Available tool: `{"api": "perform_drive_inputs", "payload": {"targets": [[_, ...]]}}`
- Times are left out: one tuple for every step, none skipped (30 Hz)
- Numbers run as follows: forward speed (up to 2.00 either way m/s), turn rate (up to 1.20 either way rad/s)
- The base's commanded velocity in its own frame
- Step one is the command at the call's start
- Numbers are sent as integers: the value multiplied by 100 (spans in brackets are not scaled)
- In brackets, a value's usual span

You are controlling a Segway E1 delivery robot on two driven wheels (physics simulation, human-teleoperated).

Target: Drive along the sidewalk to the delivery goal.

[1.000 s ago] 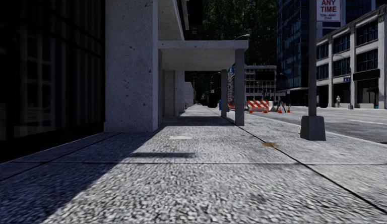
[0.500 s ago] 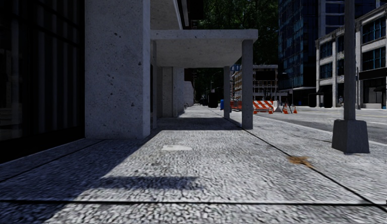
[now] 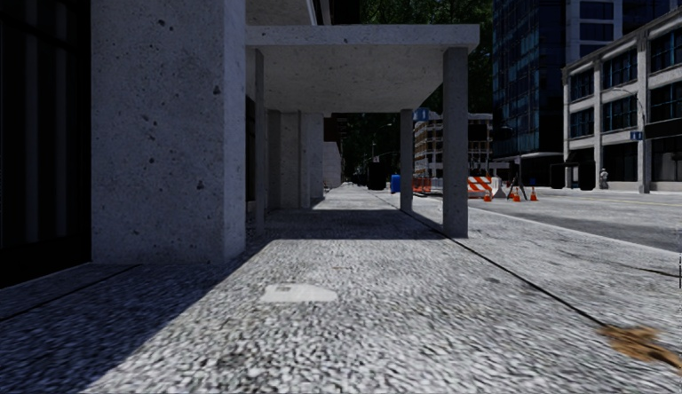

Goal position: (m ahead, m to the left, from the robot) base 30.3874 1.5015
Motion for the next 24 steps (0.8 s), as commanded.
{"api": "perform_drive_inputs", "payload": {"targets": [[200, 0], [200, 0], [200, 0], [200, 0], [200, 0], [200, 0], [200, 0], [200, 0], [200, 0], [200, 0], [200, 0], [200, 0], [200, 0], [200, 0], [200, 0], [200, 0], [200, 0], [200, 0], [200, 0], [200, 0], [200, 0], [200, 0], [200, 0], [200, 0]]}}
